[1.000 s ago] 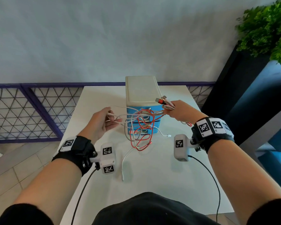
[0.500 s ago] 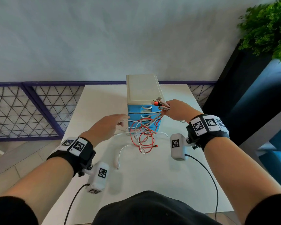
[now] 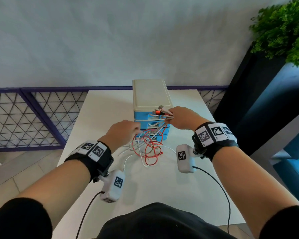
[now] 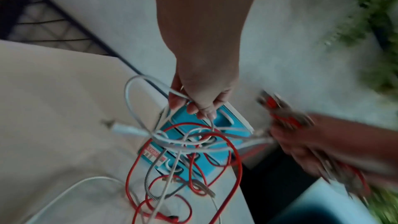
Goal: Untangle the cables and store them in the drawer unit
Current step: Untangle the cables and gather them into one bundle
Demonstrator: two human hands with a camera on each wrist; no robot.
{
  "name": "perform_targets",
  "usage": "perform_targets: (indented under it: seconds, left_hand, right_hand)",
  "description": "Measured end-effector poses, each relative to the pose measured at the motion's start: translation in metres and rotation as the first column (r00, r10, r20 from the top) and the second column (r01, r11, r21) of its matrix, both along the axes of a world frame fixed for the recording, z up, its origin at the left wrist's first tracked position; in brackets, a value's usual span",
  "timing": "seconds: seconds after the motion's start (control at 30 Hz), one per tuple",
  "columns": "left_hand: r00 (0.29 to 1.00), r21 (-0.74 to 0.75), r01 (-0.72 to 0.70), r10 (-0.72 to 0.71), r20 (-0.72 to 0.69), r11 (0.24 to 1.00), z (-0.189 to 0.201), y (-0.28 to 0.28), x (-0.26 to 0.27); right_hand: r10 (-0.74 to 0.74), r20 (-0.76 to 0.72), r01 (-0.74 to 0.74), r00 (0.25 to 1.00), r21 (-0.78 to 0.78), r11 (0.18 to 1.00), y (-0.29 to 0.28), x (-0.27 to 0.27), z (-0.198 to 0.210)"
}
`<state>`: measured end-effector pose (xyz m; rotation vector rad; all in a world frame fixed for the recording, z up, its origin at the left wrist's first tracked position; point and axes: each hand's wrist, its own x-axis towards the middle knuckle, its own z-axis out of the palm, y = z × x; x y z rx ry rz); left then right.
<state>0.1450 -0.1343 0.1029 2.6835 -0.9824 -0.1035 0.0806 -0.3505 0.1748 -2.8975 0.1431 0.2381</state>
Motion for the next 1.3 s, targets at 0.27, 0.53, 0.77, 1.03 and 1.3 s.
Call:
perform_targets:
  seconds: [0.27, 0.53, 0.77, 1.03, 1.3]
  left_hand:
    - [0.776, -0.121, -0.548, 0.45, -0.442, 0.827, -0.023, 0.05, 0.017]
    - [0.5, -0.049, -0.788, 0.592, -0.632, 0.614, -0.038, 0.093, 0.011]
    - [0.722, 0.175, -0.561, 0.582, -0.375, 0.809, -0.033, 0.068, 0.008]
    - [0.927, -0.51, -0.044, -0.155, -0.341, 0.859, 0.034, -0.013, -0.017]
    - [0.828, -0.355, 0.129, -0.298, -0.475, 0.926, 0.049, -0.04, -0.032]
  right_hand:
    - [-0.179, -0.002, 0.179, 0.984, -0.021, 0.984, -0.033, -0.004, -0.002]
    - [-0.353, -0.003, 0.353, 0.935, 0.051, 0.934, -0.056, -0.015, -0.004]
    - [-0.133, -0.071, 0.147, 0.989, 0.275, 0.95, -0.03, -0.016, 0.012]
    - [0.148, -0.12, -0.108, 0.982, 0.291, 0.95, -0.001, -0.015, 0.029]
    - [0.146, -0.133, -0.066, 0.98, 0.477, 0.876, -0.001, -0.021, 0.033]
